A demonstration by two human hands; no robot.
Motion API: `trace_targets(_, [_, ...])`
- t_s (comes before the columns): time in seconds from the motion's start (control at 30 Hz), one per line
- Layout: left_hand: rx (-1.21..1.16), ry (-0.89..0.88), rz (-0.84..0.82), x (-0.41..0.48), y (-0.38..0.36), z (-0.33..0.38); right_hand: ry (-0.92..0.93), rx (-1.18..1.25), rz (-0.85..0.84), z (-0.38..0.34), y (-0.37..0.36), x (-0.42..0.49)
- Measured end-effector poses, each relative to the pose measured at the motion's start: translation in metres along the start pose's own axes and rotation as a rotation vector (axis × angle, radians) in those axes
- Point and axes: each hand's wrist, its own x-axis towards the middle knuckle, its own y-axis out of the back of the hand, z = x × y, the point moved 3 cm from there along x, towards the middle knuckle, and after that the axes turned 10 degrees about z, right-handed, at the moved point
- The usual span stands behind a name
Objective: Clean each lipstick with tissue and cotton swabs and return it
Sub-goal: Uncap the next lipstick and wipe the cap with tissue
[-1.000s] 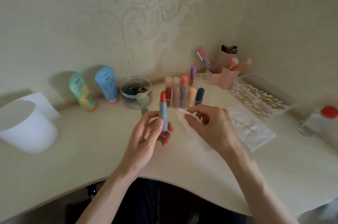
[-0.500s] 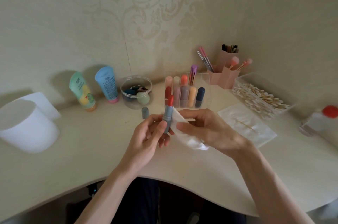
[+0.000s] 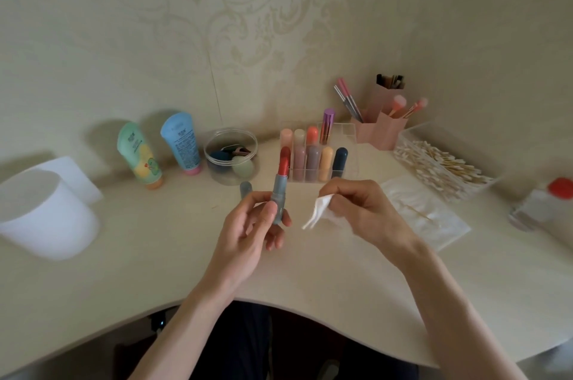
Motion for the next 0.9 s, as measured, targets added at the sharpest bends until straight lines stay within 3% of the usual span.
trace_targets(0.23, [0.052,-0.011,-0.068,-0.001,-0.002,-0.001,0.06,-0.094,-0.182,-0.013,-0.014,0.002])
trace_targets(0.4, [0.063,-0.006,-0.098,-0.003,-0.002,-0.002,0.058,-0.151,-0.077,-0.01,-0.014,0.005])
trace_targets(0.63, [0.074,-0.015,-0.135,-0.002,-0.002,-0.001,0.069,-0.207,0.238,-0.007,-0.008,0.002])
trace_targets(0.77, [0.074,-0.006,-0.136,-0.003,-0.002,0.0,0.104,-0.2,0.278,-0.006,-0.008,-0.004])
trace_targets(0.9, [0.073,-0.006,-0.144,-0.003,-0.003,0.0,0.109,-0.095,0.153,-0.007,-0.015,-0.008])
